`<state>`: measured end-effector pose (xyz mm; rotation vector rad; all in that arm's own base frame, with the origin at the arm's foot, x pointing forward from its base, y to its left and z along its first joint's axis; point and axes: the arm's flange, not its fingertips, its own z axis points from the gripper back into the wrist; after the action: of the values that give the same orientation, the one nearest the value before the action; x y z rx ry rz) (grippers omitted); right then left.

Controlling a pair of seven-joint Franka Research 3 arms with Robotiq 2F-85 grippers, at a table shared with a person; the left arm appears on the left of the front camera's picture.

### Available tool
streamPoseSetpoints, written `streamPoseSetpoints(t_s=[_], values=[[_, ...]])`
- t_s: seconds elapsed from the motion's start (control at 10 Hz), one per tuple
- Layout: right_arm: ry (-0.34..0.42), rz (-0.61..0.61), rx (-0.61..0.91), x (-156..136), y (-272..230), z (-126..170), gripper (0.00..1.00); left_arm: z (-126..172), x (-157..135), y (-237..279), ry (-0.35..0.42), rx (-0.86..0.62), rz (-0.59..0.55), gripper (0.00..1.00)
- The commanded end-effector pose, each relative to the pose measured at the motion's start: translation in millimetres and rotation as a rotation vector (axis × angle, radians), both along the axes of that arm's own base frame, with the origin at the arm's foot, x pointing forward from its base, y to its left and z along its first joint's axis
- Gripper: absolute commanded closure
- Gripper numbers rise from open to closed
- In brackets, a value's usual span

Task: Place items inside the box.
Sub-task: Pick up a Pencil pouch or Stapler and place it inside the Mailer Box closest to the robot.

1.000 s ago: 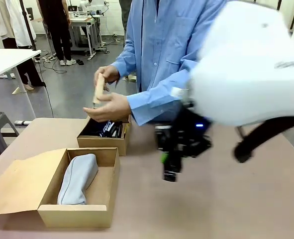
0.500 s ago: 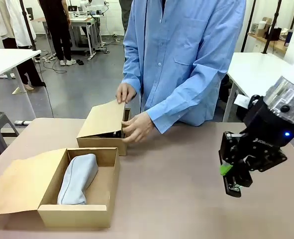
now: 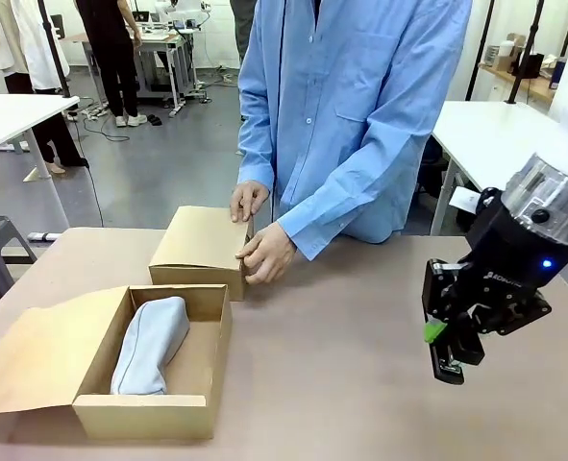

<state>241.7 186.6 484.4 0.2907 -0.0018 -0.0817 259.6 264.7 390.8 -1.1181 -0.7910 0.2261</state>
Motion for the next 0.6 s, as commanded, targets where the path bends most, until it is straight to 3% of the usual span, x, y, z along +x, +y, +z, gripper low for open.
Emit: streamPoseSetpoints(t_s=[0.0, 0.3, 0.5], values=[[-0.011, 0.022, -0.001, -12.1, 3.4, -24.2, 0.63, 1.3, 1.2, -0.7, -0.032, -0.004, 0.002, 0.0], [-0.024, 0.106, -0.061, 2.8, 51.4, -12.9, 0.63, 1.3, 1.2, -0.7, -0.032, -0.004, 0.002, 0.0], [-0.08, 0.197, -0.099, 25.5, 122.7, -1.3, 0.63, 1.3, 1.2, -0.7, -0.032, -0.004, 0.002, 0.0]])
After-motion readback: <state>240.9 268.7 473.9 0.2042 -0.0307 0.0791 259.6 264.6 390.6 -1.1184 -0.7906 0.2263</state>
